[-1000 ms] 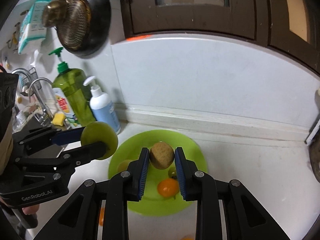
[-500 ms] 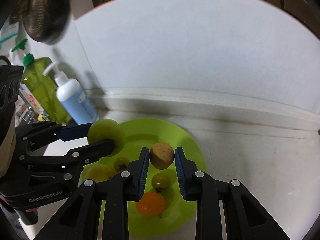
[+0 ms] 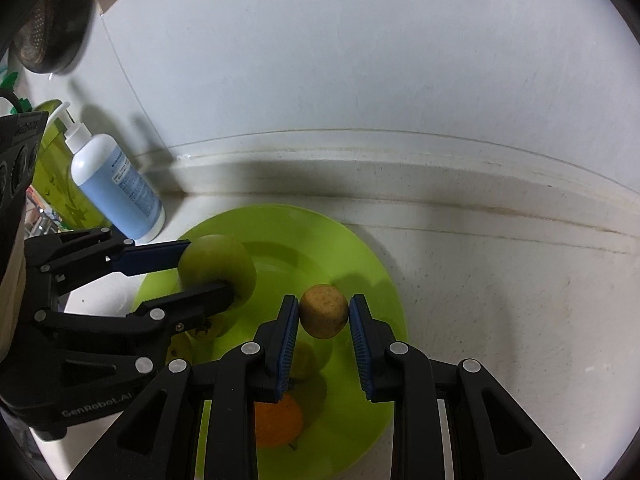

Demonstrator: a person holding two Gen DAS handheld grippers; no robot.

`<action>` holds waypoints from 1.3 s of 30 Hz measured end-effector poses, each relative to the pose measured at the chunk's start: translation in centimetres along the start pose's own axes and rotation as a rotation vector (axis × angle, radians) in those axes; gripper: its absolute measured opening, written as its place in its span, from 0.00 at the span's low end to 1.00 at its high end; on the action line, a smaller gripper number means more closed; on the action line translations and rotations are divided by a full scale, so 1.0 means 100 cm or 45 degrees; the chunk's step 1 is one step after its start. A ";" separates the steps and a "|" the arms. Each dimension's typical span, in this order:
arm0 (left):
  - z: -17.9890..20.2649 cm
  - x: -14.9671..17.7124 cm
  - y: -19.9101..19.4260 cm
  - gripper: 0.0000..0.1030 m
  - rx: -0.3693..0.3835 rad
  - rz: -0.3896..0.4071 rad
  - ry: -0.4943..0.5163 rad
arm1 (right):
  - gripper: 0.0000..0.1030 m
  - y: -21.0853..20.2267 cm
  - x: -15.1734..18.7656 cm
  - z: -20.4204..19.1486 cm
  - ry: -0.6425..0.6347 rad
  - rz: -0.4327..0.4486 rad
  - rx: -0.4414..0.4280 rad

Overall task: Organize fruits
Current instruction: 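Lower the apple onto the plate and open the left tool while the right tool releases the kiwi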

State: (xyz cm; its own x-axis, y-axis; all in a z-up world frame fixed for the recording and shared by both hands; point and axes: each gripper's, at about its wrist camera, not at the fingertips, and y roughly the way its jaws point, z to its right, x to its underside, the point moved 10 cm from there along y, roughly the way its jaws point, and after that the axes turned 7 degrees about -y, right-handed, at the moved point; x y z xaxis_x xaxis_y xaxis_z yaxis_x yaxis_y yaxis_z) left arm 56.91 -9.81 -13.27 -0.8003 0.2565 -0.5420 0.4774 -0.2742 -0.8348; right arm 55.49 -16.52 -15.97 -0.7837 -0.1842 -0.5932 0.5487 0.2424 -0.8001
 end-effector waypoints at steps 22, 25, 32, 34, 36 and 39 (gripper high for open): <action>-0.005 0.005 -0.040 0.43 -0.065 0.112 -0.030 | 0.32 -0.036 -0.001 -0.005 0.006 0.081 0.034; -0.006 0.005 -0.061 0.48 -0.073 0.158 -0.052 | 0.32 -0.055 -0.002 -0.009 0.010 0.126 0.033; -0.002 0.014 -0.113 0.57 -0.109 0.268 -0.051 | 0.32 -0.112 0.003 -0.017 0.022 0.253 0.055; 0.000 0.018 -0.125 0.59 -0.122 0.294 -0.052 | 0.35 -0.124 0.007 -0.018 0.037 0.276 0.057; 0.003 0.025 -0.141 0.60 -0.132 0.324 -0.055 | 0.38 -0.136 0.010 -0.019 0.050 0.304 0.064; 0.004 0.035 -0.161 0.64 -0.156 0.371 -0.047 | 0.40 -0.154 0.018 -0.022 0.063 0.344 0.085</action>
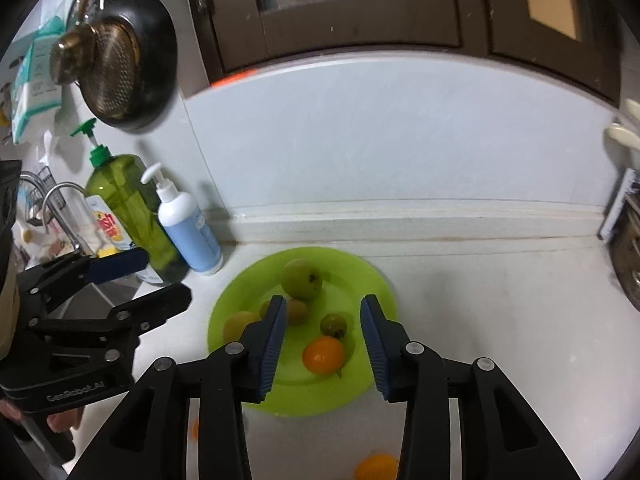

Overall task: Organize fruits
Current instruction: 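Lift both open tools away from the plate toward the loose oranges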

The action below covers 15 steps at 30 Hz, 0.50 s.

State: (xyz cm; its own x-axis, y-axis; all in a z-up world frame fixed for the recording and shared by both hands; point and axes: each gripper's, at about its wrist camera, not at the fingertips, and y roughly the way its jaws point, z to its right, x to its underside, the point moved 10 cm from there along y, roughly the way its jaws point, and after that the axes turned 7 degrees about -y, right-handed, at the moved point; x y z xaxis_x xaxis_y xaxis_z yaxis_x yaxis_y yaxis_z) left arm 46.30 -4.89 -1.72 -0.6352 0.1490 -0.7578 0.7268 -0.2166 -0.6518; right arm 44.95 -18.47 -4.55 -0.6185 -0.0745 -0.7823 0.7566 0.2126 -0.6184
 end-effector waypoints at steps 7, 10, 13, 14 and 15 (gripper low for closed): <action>0.004 0.012 -0.037 0.72 -0.010 0.076 0.005 | 0.50 -0.030 0.013 -0.010 0.043 0.052 0.020; 0.002 0.023 -0.049 0.74 -0.010 0.092 0.013 | 0.52 -0.043 0.021 -0.013 0.040 0.076 0.060; 0.000 0.033 -0.056 0.75 -0.016 0.095 0.015 | 0.55 -0.053 0.031 -0.015 0.049 0.086 0.094; -0.001 0.038 -0.058 0.75 -0.016 0.091 0.015 | 0.55 -0.056 0.034 -0.016 0.051 0.091 0.105; -0.001 0.041 -0.059 0.75 -0.012 0.089 0.016 | 0.55 -0.059 0.037 -0.016 0.049 0.095 0.118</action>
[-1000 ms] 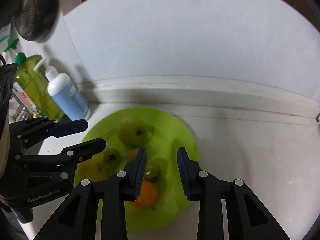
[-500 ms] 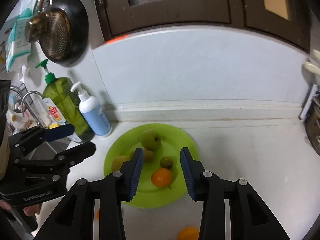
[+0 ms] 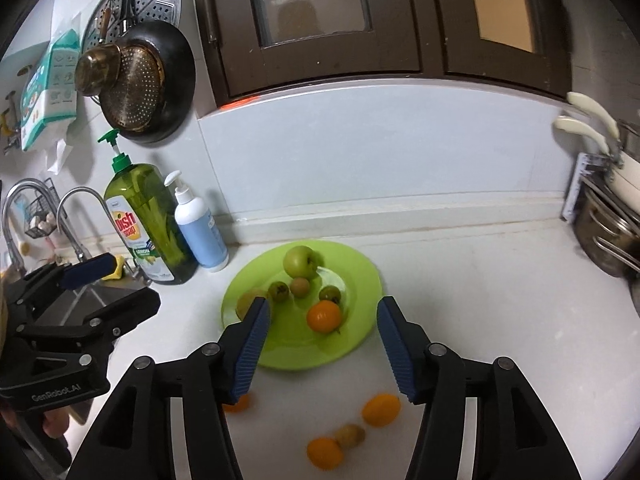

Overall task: Organize fruits
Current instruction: 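Lift both open tools away from the plate toward the loose oranges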

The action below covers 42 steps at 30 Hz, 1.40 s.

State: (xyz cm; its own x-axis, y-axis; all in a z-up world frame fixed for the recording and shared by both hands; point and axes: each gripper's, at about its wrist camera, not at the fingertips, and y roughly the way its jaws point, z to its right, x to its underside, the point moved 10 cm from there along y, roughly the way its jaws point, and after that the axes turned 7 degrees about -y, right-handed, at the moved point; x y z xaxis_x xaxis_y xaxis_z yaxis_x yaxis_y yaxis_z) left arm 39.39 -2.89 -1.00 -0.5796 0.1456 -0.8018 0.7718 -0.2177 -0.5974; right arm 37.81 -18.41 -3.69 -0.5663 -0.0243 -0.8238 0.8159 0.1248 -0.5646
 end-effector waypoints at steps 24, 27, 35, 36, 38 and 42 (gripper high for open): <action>0.000 0.098 0.019 0.75 0.076 -0.137 0.129 | 0.55 -0.007 0.105 -0.004 0.085 -0.185 0.142; 0.000 0.107 0.028 0.75 0.095 -0.160 0.150 | 0.55 0.000 0.114 -0.007 0.085 -0.225 0.133; 0.004 0.118 0.050 0.75 0.172 -0.184 0.185 | 0.55 0.019 0.132 -0.012 0.100 -0.310 0.101; 0.005 0.119 0.053 0.75 0.186 -0.190 0.187 | 0.55 0.021 0.134 -0.012 0.107 -0.323 0.094; 0.008 0.121 0.060 0.73 0.201 -0.203 0.192 | 0.55 0.025 0.137 -0.011 0.116 -0.335 0.090; 0.014 0.121 0.072 0.68 0.230 -0.223 0.199 | 0.54 0.033 0.142 -0.008 0.139 -0.363 0.081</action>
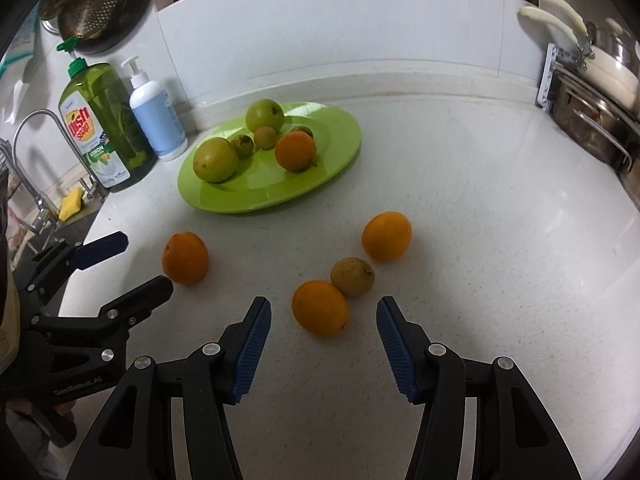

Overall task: Organize fruits
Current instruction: 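Lift both open tools away from the plate toward the loose oranges, then grasp a large orange with the left tool while the right tool grasps another orange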

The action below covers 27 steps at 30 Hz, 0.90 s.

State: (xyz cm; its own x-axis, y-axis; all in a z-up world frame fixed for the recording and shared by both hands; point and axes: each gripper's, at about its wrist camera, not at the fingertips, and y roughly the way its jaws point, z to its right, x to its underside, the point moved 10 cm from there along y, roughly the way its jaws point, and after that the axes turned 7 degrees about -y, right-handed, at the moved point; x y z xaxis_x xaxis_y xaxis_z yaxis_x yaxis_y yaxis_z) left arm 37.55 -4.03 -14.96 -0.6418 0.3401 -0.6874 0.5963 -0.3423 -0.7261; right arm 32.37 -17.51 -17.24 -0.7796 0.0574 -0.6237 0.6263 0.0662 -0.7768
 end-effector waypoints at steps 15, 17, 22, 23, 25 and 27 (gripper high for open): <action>0.006 -0.002 0.027 0.44 0.067 -0.062 -0.036 | 0.39 0.020 0.003 -0.002 0.017 -0.065 -0.076; 0.005 -0.003 0.027 0.42 0.069 -0.058 -0.051 | 0.36 0.021 0.003 -0.003 0.011 -0.067 -0.077; 0.005 -0.001 0.026 0.41 0.064 -0.056 -0.044 | 0.34 0.021 0.002 -0.004 -0.003 -0.063 -0.081; 0.005 -0.001 0.026 0.41 0.066 -0.057 -0.046 | 0.34 0.021 0.002 -0.004 -0.005 -0.063 -0.081; 0.005 -0.001 0.025 0.41 0.068 -0.059 -0.049 | 0.34 0.021 0.002 -0.005 -0.007 -0.062 -0.084; 0.005 -0.001 0.024 0.41 0.070 -0.057 -0.051 | 0.34 0.021 0.002 -0.004 -0.008 -0.061 -0.085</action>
State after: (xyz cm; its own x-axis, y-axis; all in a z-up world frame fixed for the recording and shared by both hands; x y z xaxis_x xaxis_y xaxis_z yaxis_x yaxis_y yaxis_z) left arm 38.79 -5.34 -16.68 -0.6869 0.3209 -0.6520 0.5398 -0.3754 -0.7535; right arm 33.52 -16.93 -18.97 -0.8085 0.0464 -0.5867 0.5870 0.1351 -0.7982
